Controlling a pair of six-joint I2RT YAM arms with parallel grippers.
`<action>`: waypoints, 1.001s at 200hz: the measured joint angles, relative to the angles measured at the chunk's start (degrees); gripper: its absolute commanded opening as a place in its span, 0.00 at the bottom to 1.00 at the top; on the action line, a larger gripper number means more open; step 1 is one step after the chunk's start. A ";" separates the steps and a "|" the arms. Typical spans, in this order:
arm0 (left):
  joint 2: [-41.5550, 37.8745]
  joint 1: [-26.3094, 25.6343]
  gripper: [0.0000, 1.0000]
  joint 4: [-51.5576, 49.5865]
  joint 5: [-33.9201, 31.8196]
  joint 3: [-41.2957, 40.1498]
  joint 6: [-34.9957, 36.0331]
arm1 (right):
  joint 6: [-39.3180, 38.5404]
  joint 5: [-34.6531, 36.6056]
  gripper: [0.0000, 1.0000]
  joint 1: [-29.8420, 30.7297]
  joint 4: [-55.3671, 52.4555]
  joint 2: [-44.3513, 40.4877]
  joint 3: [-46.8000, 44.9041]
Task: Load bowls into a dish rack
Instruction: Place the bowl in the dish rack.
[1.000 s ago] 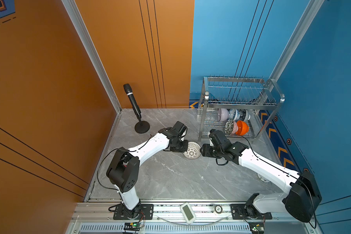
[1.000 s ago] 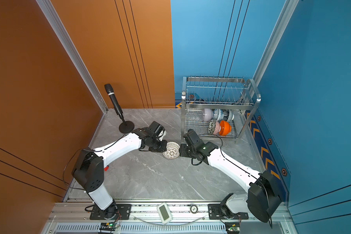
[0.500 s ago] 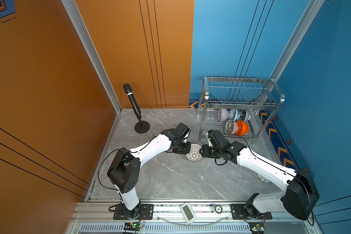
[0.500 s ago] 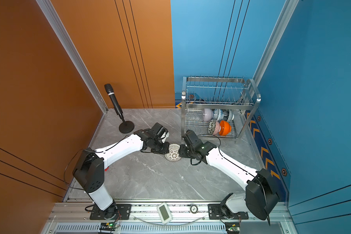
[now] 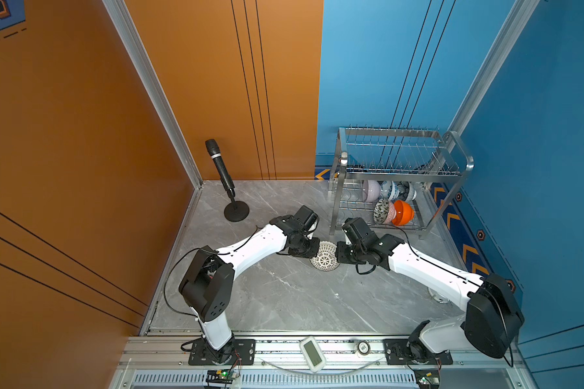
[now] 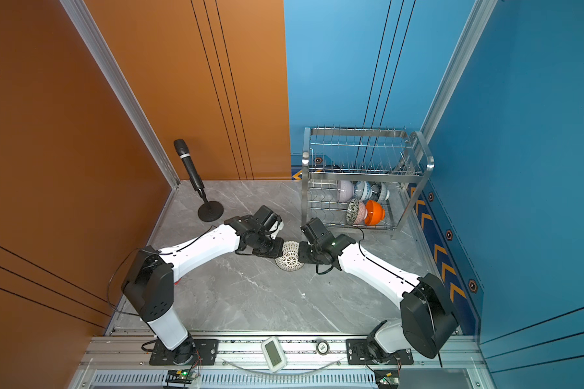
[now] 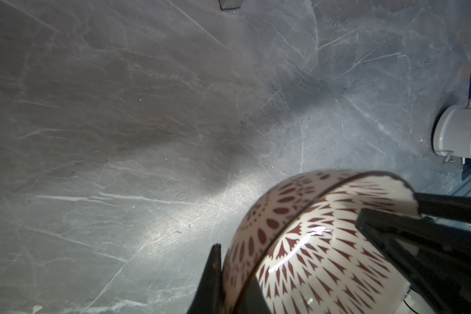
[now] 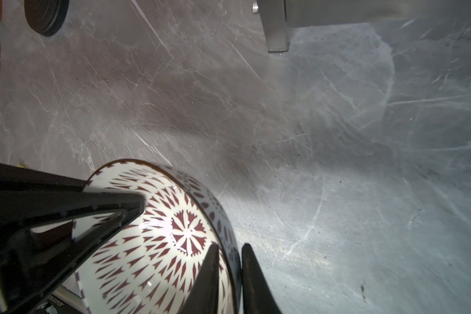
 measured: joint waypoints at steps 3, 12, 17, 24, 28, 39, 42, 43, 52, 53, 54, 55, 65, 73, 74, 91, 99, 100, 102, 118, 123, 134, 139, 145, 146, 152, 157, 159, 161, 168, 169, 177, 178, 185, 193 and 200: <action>0.00 -0.07 0.00 0.00 0.02 0.00 0.00 | 0.00 0.00 0.17 0.00 -0.13 0.07 0.07; 0.00 -0.20 0.00 0.00 0.02 0.00 0.00 | 0.00 0.02 0.17 0.00 -0.83 0.28 0.46; 0.00 -0.31 0.00 -0.02 0.02 0.00 0.00 | 0.00 0.02 0.17 0.00 -1.11 0.39 0.63; 0.00 -0.31 0.00 0.02 0.04 0.00 0.00 | 0.00 0.09 0.17 0.00 -1.40 0.52 0.83; 0.00 -0.33 0.00 0.02 0.04 0.00 -0.02 | -0.02 0.15 0.17 0.00 -1.46 0.57 0.87; 0.00 -0.37 0.00 0.02 0.07 0.00 0.00 | -0.02 0.20 0.13 0.00 -1.81 0.76 1.07; 0.00 -0.42 0.00 0.00 0.04 0.00 -0.02 | -0.09 0.28 0.12 0.00 -1.92 0.79 1.16; 0.00 -0.42 0.00 0.00 0.04 0.00 -0.02 | -0.04 0.33 0.12 0.00 -1.99 0.79 1.16; 0.00 -0.46 0.00 0.00 0.04 0.04 0.00 | -0.07 0.44 0.10 -0.02 -2.38 0.87 1.27; 0.00 -0.46 0.00 0.00 0.04 0.04 0.00 | -0.09 0.44 0.10 -0.02 -2.43 0.87 1.27; 0.00 -0.46 0.00 0.00 0.04 0.04 0.00 | -0.13 0.44 0.10 -0.04 -2.45 0.87 1.27; 0.00 -0.48 0.00 0.00 0.04 0.04 0.00 | -0.26 0.44 0.10 -0.07 -2.47 0.87 1.29; 0.00 -0.48 0.00 -0.02 0.07 0.09 0.07 | -0.52 0.44 0.07 -0.07 -2.86 0.87 1.40; 0.00 -0.52 0.00 0.00 0.04 0.11 0.09 | -0.92 0.46 0.04 -0.04 -3.17 0.87 1.49; 0.00 -0.52 0.00 0.00 0.04 0.11 0.09 | -0.92 0.46 0.03 -0.04 -3.19 0.87 1.49; 0.00 -0.66 0.00 0.00 0.04 0.11 0.15 | -1.11 0.44 0.00 -0.04 -3.56 0.87 1.57; 0.00 -0.68 0.00 0.00 0.04 0.11 0.20 | -1.14 0.44 0.00 -0.04 -3.74 0.87 1.62; 0.00 -0.68 0.00 0.00 0.04 0.11 0.17 | -1.14 0.44 0.00 -0.04 -3.76 0.87 1.62; 0.00 -0.70 0.00 0.00 0.07 0.11 0.17 | -1.14 0.44 0.00 -0.04 -3.82 0.87 1.66; 0.00 -0.79 0.00 0.02 0.04 0.11 0.17 | -1.31 0.46 0.00 -0.04 -4.11 0.87 1.77; 0.00 -0.83 0.00 0.00 0.04 0.11 0.17 | -1.31 0.46 0.00 -0.04 -4.26 0.87 1.81; 0.00 -0.90 0.02 0.02 0.04 0.11 0.17 | -1.33 0.57 0.00 -0.04 -4.42 0.87 1.81; 0.00 -0.94 0.04 0.02 0.04 0.11 0.17 | -1.33 0.68 0.00 0.00 -4.46 0.87 1.84; 0.00 -0.94 0.06 0.04 0.04 0.11 0.17 | -1.33 0.90 0.00 0.09 -4.57 0.87 1.88; 0.00 -0.94 0.06 0.07 0.04 0.11 0.15 | -1.31 0.94 0.00 0.09 -4.63 0.87 1.92; 0.00 -0.94 0.08 0.09 0.07 0.11 0.17 | -1.31 1.11 0.00 0.13 -4.81 0.87 2.03; 0.00 -0.94 0.10 0.17 0.07 0.11 0.15 | -1.31 1.49 0.00 0.13 -4.94 0.85 2.14; 0.00 -0.94 0.11 0.22 0.07 0.11 0.15 | -1.31 1.51 0.00 0.13 -4.96 0.85 2.19; 0.00 -0.94 0.12 0.24 0.07 0.11 0.17 | -1.31 1.64 0.00 0.17 -5.01 0.83 2.23; 0.00 -0.94 0.15 0.46 0.13 0.15 0.20 | -1.33 1.97 0.00 0.17 -5.05 0.74 2.23; 0.00 -0.94 0.15 0.48 0.13 0.17 0.17 | -1.33 1.99 0.00 0.17 -5.07 0.74 2.23; 0.00 -0.94 0.17 0.85 0.26 0.31 -0.04 | -1.27 2.19 0.00 0.17 -5.38 0.59 2.23; 0.00 -0.94 0.18 0.94 0.28 0.33 -0.13 | -1.27 2.21 0.00 0.17 -5.40 0.57 2.23; 0.00 -0.94 0.22 1.31 0.33 0.46 -0.35 | -1.20 2.58 0.00 0.17 -5.44 0.46 2.23; 0.00 -0.94 0.25 1.68 0.66 0.66 -0.39 | -1.07 3.10 0.00 0.17 -5.42 0.37 2.23; 0.00 -0.96 0.28 2.10 0.87 0.76 -0.57 | -0.96 3.50 0.00 0.17 -5.44 0.33 2.23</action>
